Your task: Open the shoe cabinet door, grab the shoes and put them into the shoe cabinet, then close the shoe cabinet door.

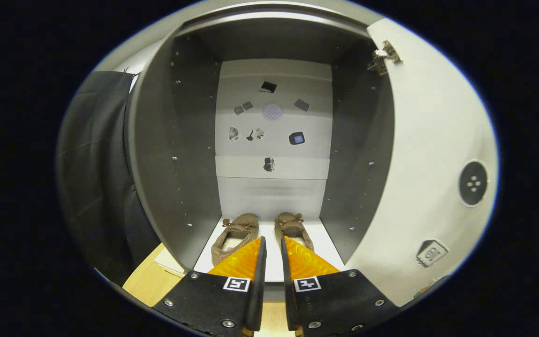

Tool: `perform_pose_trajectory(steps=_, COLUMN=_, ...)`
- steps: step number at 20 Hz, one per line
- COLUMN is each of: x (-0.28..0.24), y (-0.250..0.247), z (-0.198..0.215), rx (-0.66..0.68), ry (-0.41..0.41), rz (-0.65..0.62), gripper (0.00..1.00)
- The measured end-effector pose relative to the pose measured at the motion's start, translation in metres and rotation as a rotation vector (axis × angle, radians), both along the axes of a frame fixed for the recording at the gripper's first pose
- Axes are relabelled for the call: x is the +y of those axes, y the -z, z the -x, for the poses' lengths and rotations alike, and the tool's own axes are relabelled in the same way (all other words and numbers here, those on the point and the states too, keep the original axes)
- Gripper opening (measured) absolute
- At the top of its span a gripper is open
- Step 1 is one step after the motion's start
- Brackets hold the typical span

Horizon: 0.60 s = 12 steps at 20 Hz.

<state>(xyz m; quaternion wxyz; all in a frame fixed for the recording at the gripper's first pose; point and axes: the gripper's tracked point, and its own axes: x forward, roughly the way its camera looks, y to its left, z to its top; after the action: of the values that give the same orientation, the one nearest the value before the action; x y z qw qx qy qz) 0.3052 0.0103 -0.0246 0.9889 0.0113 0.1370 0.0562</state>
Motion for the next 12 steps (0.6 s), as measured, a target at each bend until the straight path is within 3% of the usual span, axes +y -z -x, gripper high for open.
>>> perform_pose_trajectory(steps=12, x=-0.044, y=-0.042, z=0.164, rx=-0.099, ry=0.094, rz=-0.008, gripper=0.24)
